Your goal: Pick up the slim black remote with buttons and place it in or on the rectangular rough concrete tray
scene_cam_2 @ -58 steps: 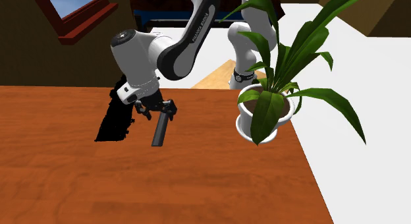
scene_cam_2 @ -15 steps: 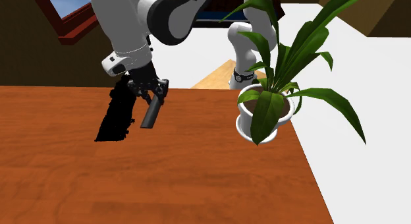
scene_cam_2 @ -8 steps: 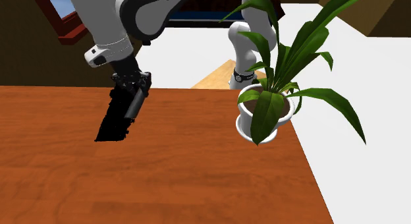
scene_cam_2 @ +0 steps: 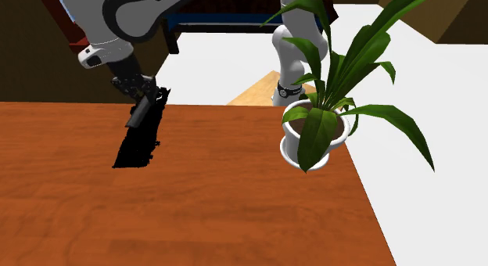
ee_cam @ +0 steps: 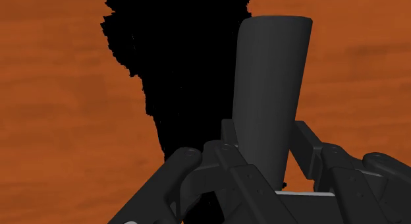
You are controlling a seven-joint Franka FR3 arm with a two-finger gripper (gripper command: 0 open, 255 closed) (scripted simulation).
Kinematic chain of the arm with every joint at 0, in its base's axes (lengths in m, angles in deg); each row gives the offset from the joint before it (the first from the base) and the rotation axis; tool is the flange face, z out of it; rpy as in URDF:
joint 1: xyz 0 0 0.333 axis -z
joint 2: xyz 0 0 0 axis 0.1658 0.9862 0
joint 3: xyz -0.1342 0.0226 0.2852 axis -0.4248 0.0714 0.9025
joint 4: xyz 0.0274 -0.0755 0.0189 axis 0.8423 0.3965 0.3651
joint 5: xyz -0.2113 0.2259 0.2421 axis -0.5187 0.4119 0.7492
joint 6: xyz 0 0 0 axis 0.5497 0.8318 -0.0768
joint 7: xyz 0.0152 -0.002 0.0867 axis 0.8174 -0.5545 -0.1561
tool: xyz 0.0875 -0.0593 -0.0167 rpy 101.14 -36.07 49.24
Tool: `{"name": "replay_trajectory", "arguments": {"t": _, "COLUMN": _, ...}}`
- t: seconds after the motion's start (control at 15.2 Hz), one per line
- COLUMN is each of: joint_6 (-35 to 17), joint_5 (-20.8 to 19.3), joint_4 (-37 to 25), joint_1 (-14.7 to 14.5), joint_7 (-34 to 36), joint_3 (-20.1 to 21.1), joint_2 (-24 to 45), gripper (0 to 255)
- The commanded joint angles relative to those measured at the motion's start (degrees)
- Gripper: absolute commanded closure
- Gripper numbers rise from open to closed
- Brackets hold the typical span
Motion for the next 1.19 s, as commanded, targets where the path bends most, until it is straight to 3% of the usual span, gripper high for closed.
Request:
{"name": "replay_trajectory", "arguments": {"t": 0.0, "joint_6": 1.20, "joint_5": 0.66, "joint_4": -3.45, "joint_1": 2.00, "joint_7": -2.44, "joint_3": -0.57, "joint_2": 2.48, "gripper": 255}}
{"name": "replay_trajectory", "arguments": {"t": 0.07, "joint_6": 2.45, "joint_5": 1.33, "joint_4": -7.03, "joint_1": 3.73, "joint_7": -4.22, "joint_3": -0.91, "joint_2": 5.00, "gripper": 255}}
{"name": "replay_trajectory", "arguments": {"t": 0.79, "joint_6": -4.93, "joint_5": 2.16, "joint_4": -1.66, "joint_1": 3.69, "joint_7": -4.96, "joint_3": -0.42, "joint_2": 7.12, "gripper": 255}}
{"name": "replay_trajectory", "arguments": {"t": 1.12, "joint_6": -5.19, "joint_5": 2.20, "joint_4": -1.50, "joint_1": 3.70, "joint_7": -4.99, "joint_3": -0.40, "joint_2": 7.23, "gripper": 255}}
